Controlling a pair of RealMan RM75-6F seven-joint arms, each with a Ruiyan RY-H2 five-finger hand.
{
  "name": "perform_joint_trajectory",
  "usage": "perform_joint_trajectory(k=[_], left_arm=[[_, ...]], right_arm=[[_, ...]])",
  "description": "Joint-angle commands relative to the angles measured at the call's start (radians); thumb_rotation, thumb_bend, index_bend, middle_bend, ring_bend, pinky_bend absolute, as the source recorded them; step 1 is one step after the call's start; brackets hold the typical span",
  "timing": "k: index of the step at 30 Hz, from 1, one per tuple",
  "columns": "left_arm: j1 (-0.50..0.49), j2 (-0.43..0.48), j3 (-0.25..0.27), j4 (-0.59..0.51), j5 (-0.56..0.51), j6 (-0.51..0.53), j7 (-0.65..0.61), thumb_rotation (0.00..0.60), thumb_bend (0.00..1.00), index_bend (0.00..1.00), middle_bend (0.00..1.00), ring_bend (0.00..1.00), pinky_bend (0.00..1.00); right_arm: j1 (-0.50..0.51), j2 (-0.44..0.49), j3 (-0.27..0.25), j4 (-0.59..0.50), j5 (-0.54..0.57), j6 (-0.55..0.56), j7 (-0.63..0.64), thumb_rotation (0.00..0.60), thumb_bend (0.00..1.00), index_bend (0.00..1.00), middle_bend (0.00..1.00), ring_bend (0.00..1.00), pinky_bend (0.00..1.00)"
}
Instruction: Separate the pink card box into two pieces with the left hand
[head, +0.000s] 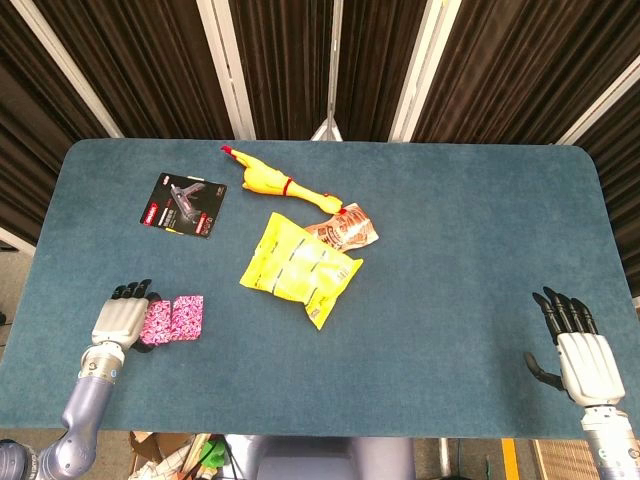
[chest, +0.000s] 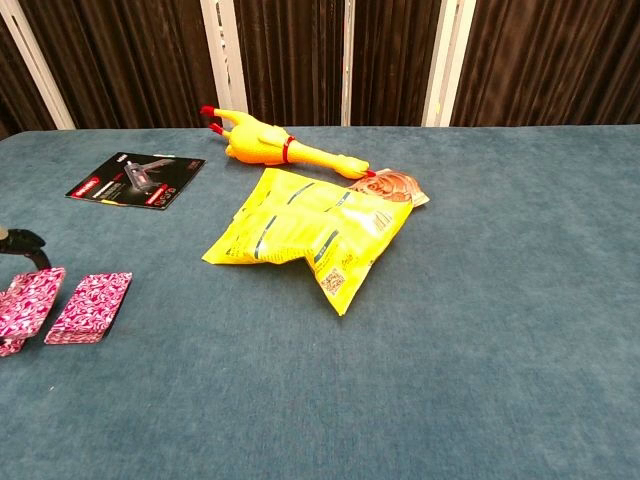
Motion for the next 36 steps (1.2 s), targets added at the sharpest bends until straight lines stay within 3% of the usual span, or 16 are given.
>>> perform_joint_trajectory(k=[1,10,25,36], left_arm=[[-0.009,0.011,-0.012,-0.050,0.030,0.013,0.001,0.600,0.44,0.39,0.00,0.00,0.00],[-0.061,-0.065,-0.032,-0.110,0.028,0.056,0.098,0.600,0.44,0.39,0.00,0.00,0.00],[-0.166,-0.277,-0.109,-0.019,-0.125,0.144,0.275,0.600,0.41,0.32,0.00,0.00,0.00],[-0.198,-0.333,-0.124,-0.018,-0.199,0.197,0.347,0.600,0.21,0.10,0.00,0.00,0.00]], right_arm=[[0.000,0.000,0.000,-0.001,0.000,0.000,-0.001,0.600,0.36,0.00,0.00,0.00,0.06],[0.000,0.002,0.001,-0.001,0.004,-0.002,0.003,0.600,0.36,0.00,0.00,0.00,0.06],[0.003,0.007,0.001,-0.008,0.007,-0.010,0.011,0.600,0.36,0.00,0.00,0.00,0.06],[0.003,0.006,0.001,-0.004,0.000,-0.005,0.014,0.600,0.36,0.00,0.00,0.00,0.06]])
